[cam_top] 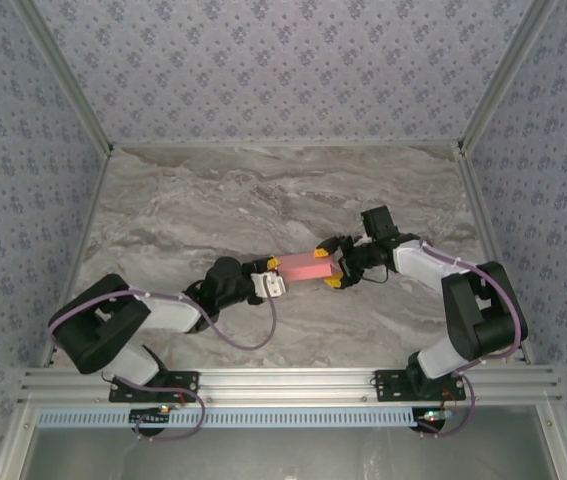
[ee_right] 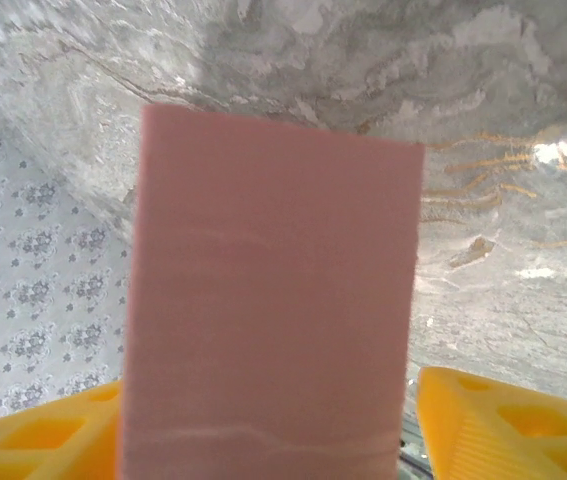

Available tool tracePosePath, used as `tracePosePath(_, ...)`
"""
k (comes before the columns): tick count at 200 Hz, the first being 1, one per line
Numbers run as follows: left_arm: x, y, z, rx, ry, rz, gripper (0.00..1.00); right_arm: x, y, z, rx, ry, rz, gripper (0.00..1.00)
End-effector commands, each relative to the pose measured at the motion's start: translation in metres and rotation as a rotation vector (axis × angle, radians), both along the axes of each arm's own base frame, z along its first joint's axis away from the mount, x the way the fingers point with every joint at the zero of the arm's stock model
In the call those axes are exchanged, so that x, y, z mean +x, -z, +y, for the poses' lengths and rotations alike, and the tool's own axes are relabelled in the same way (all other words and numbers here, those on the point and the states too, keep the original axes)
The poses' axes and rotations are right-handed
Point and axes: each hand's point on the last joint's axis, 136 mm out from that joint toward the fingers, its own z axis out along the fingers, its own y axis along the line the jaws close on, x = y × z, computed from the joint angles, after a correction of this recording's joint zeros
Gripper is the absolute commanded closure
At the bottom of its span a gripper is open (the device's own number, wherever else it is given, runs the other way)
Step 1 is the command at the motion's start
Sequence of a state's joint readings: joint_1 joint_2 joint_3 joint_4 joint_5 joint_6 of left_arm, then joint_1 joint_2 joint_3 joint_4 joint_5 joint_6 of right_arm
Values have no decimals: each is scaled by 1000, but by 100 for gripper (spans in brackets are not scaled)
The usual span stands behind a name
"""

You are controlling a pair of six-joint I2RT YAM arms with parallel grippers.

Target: Fold the paper box

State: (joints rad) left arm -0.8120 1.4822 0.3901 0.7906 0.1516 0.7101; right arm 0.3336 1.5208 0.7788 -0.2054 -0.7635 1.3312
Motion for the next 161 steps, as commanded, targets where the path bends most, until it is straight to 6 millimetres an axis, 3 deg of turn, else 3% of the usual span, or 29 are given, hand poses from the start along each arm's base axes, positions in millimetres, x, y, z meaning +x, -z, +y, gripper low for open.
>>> tracePosePath(1, -9, -5, -7, 40, 59, 77, 55, -1, -6, 1, -13, -1, 15, 23)
tracePosePath(40, -16, -5, 3, 111, 15, 228, 54, 2, -21, -16, -41, 15, -51, 9)
tracePosePath(60, -20, -15, 9, 127, -19, 292, 53, 8, -32, -31, -59, 15, -130, 4)
tracePosePath(87, -7, -33, 22, 114, -159, 385, 54, 17, -51, -43, -94, -47, -316, 2)
tracePosePath(114, -11, -38, 27, 130, -144, 480, 54, 21, -46, -61, -207, -128, -416, 1)
tracePosePath(136, -7, -31, 31, 126, -140, 494, 54, 29, -47, -67, -296, -215, -549, 3)
tracePosePath(161, -9, -20, 26, 113, -72, 564, 55, 35, -67, -63, -368, -316, -757, 8)
